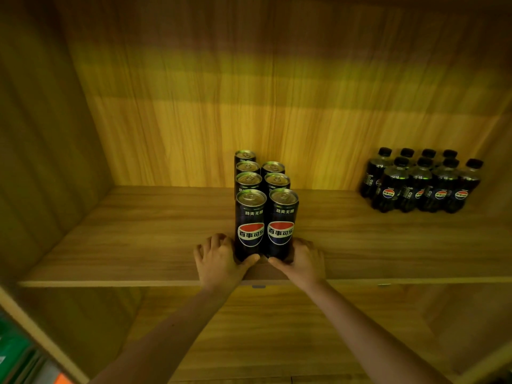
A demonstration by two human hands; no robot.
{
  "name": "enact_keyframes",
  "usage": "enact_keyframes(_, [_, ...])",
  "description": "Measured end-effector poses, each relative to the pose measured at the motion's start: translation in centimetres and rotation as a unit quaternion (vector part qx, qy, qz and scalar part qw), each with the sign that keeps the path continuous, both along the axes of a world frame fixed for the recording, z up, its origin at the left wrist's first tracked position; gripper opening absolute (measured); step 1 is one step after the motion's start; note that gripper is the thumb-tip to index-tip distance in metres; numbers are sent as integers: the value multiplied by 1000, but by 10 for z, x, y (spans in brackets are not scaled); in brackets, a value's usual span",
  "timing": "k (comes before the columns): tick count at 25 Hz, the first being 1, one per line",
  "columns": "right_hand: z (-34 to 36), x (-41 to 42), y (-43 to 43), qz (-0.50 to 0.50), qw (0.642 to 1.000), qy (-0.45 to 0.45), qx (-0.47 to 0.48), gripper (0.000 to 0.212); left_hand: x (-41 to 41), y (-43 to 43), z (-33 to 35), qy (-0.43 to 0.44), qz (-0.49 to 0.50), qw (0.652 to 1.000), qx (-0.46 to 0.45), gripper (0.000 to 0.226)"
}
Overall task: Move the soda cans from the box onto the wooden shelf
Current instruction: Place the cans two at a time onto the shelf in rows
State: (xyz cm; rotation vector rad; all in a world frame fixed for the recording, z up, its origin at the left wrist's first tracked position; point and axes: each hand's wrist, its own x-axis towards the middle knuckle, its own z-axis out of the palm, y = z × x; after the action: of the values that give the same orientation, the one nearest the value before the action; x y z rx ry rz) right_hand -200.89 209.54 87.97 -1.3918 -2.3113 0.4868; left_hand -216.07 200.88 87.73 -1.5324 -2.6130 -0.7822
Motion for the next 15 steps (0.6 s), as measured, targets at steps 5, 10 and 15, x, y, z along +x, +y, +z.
enact_keyframes(5, [-7,-2,6,19,1000,8,5,68,-6,5,-7,17,-14,1000,-12,71])
enact_keyframes(10, [-9,-7,9,5,1000,-2,25,63,-6,11,-7,20,-2,1000,-12,68])
enact_keyframes(15, [-13,-10,11,-8,1000,-10,29,69,-7,15,-10,23,-9,1000,-14,71])
